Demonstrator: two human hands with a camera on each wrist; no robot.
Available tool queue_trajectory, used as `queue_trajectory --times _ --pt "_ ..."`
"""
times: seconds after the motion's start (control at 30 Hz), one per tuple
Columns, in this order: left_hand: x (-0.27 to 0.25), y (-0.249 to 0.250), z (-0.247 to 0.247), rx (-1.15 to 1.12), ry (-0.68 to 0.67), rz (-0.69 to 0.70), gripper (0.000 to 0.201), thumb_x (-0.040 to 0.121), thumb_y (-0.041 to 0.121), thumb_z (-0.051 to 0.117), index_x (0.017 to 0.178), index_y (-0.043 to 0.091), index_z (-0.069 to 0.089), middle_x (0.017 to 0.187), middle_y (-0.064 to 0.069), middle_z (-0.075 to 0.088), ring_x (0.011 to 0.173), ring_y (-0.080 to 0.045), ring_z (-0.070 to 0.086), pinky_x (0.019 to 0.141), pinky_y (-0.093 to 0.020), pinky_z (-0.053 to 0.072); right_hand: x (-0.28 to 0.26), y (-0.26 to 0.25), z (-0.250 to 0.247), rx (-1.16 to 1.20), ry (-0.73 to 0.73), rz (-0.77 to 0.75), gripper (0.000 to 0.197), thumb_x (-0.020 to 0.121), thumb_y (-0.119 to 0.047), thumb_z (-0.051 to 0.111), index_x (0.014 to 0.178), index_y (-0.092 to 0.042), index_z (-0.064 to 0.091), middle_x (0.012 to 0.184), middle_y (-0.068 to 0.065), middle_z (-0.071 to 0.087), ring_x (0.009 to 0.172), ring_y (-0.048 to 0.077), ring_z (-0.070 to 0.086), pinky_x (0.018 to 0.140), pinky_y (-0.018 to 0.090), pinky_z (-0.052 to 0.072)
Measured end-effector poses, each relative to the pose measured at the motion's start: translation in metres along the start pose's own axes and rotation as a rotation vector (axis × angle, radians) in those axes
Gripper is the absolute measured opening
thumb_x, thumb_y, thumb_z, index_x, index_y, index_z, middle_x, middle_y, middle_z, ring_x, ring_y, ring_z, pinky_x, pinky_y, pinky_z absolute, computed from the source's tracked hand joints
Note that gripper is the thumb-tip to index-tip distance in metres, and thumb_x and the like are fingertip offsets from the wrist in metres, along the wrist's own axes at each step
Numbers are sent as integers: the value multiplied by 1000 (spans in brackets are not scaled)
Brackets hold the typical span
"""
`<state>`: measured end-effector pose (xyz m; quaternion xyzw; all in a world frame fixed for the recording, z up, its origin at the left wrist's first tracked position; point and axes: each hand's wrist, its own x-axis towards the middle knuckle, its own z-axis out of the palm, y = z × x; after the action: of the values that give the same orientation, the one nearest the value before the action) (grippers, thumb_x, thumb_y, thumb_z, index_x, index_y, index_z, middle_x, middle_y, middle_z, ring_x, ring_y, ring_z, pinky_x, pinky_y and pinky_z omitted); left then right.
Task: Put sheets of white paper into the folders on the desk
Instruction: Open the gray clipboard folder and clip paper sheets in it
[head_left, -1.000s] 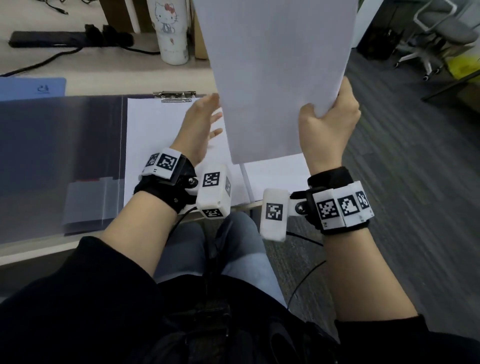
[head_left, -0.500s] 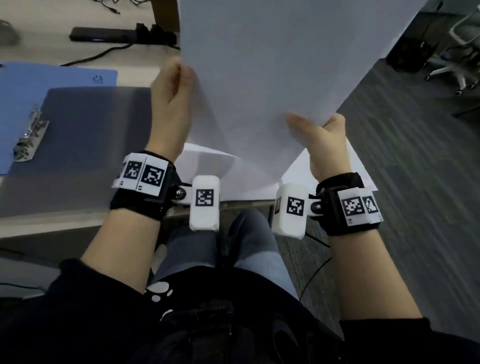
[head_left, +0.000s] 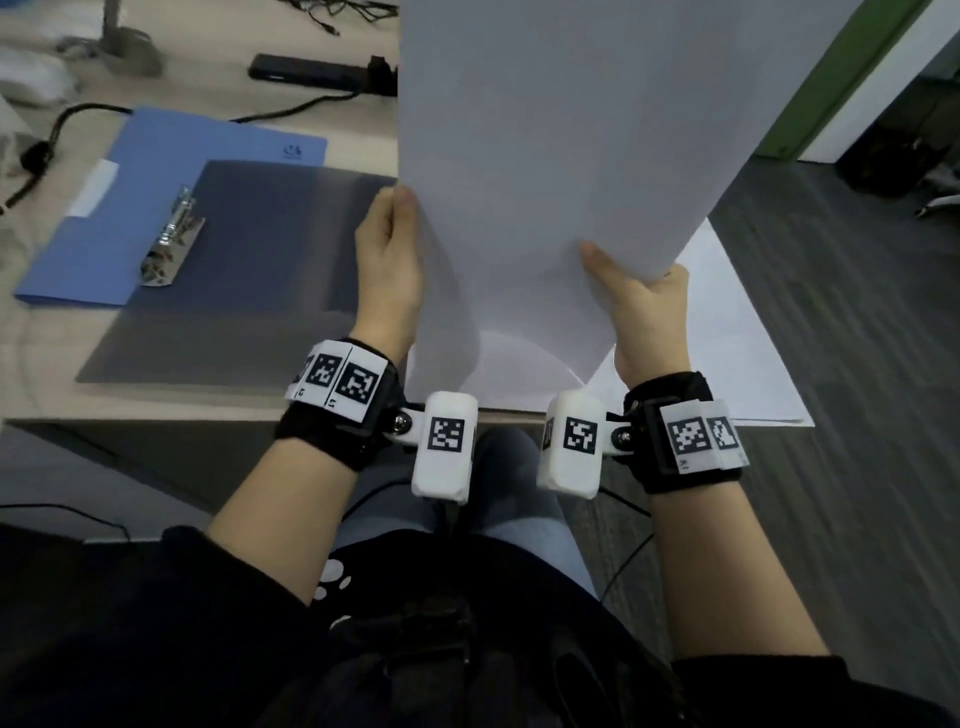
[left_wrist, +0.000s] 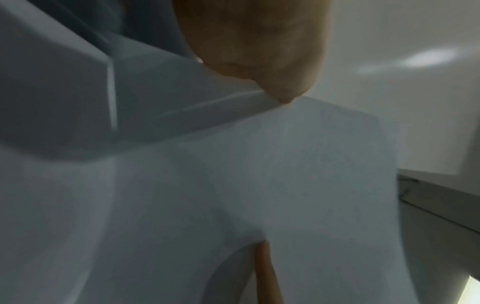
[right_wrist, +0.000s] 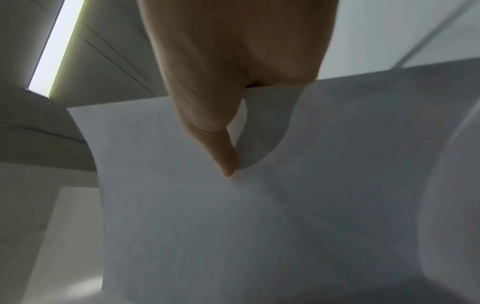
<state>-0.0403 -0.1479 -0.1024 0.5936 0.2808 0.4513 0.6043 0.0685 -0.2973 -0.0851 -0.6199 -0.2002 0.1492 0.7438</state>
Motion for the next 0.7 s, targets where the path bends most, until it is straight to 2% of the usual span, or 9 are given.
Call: queue_trajectory --times 0.1,0.2,0.3,0.37,0.47,0.57,0.63,0.7 --pt "-5 -5 -13 -2 26 -52 35 101 16 33 67 21 36 63 15 40 57 4 37 59 -13 34 0 0 15 -24 -15 -19 16 81 0 70 77 -15 69 69 -9 71 71 9 66 71 26 54" --pt "9 5 -30 58 88 13 37 100 13 34 65 23 35 61 16 37 55 4 31 56 -11 30 3 -7 35 -8 -47 -45 20 82 2 67 73 -16 69 68 -9 72 70 8 67 69 25 54" --pt "25 12 -55 138 156 80 34 99 14 38 67 23 40 64 10 35 55 3 30 56 -14 28 5 -8 56 34 -112 -54 19 85 1 64 81 -16 69 76 -7 73 76 12 68 72 28 54" --pt "33 13 -77 192 180 91 32 97 14 40 67 25 42 64 10 36 55 3 30 57 -15 28 5 -6 71 57 -135 -49 13 84 2 62 86 -10 66 77 -6 72 74 11 67 69 25 53" --pt "38 9 -107 261 192 8 29 93 9 41 67 21 48 66 6 44 61 -2 37 62 -18 34 6 3 93 79 -108 -24 21 75 -1 60 96 -7 60 82 2 68 74 14 64 70 26 52" --pt "38 0 -132 297 166 -123 35 87 -1 37 74 21 61 75 4 61 70 -8 52 69 -19 45 3 18 114 36 -91 56 31 79 6 54 107 -8 56 79 2 66 69 15 61 66 24 50" --pt "36 -13 -148 373 143 -182 33 78 0 35 78 20 62 76 0 58 70 -14 49 72 -24 43 1 30 124 -2 -87 109 36 82 11 49 112 -7 55 78 4 66 69 20 59 64 25 48" --pt "33 -25 -167 490 148 -227 27 68 6 34 75 22 55 77 -3 46 75 -13 40 74 -28 37 0 42 134 -40 -86 156 36 82 12 47 111 -9 55 74 5 63 69 24 55 65 27 46"
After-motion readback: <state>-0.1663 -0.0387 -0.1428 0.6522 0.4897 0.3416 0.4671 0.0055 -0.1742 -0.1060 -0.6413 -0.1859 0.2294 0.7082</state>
